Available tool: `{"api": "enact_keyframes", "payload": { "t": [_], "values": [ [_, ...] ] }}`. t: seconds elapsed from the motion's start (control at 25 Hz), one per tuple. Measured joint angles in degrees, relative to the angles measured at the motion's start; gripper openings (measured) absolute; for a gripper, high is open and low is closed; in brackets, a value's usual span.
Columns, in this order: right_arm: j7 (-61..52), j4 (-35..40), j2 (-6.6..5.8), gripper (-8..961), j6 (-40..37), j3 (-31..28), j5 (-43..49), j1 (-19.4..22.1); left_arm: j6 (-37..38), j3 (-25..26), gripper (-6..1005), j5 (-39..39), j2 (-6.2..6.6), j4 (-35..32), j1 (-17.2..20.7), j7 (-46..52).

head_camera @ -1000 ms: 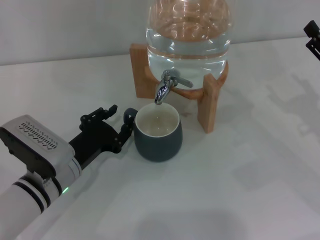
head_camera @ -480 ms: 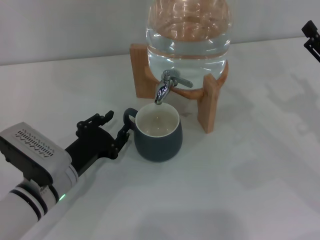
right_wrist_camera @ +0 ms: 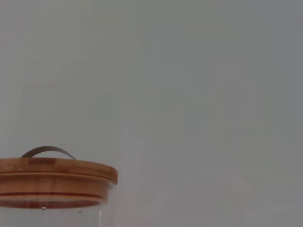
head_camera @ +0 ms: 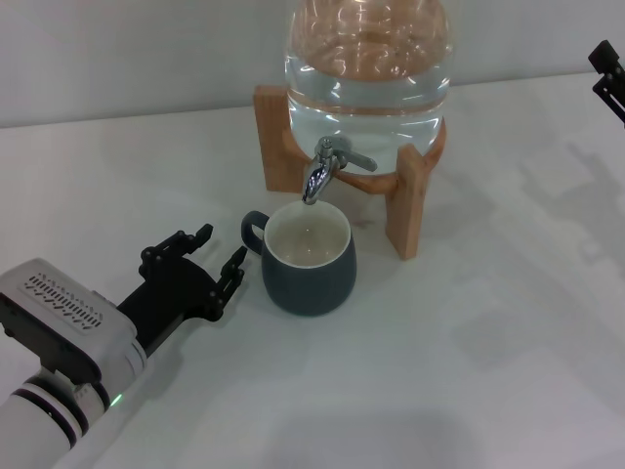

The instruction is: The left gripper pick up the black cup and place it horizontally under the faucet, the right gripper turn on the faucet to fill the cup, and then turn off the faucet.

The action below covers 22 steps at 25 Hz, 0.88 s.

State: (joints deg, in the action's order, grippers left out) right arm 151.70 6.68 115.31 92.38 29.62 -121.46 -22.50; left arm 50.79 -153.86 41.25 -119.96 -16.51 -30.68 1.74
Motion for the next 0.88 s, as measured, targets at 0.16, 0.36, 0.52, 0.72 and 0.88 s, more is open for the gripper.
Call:
{"api": "enact_keyframes", "payload": {
  "t": [0.16,0.36,0.52,0.72,0.88],
  "values": [
    [0.0,0.0,0.00,856,0.0,0.0,0.0,-0.1,0.1,0.1,488,0.1,0.05,-0.1,0.1,-0.7],
    [0.0,0.0,0.00,856,0.0,0.0,0.0,0.0,0.8,1.4,488,0.1,0.01,-0.2,1.2,-3.6],
    [0.0,0.0,0.00,856,0.0,0.0,0.0,0.0,1.1,2.0,488,0.1,-0.01,-0.3,1.9,-4.1],
    [0.0,0.0,0.00,856,0.0,0.1,0.1,0.0,2.3,4.1,488,0.1,-0.01,-0.3,3.3,-5.5],
    [-0.1,0.0,0.00,856,0.0,0.1,0.1,0.0,4.3,7.0,488,0.1,-0.01,-0.4,5.2,-8.1]
  ]
}}
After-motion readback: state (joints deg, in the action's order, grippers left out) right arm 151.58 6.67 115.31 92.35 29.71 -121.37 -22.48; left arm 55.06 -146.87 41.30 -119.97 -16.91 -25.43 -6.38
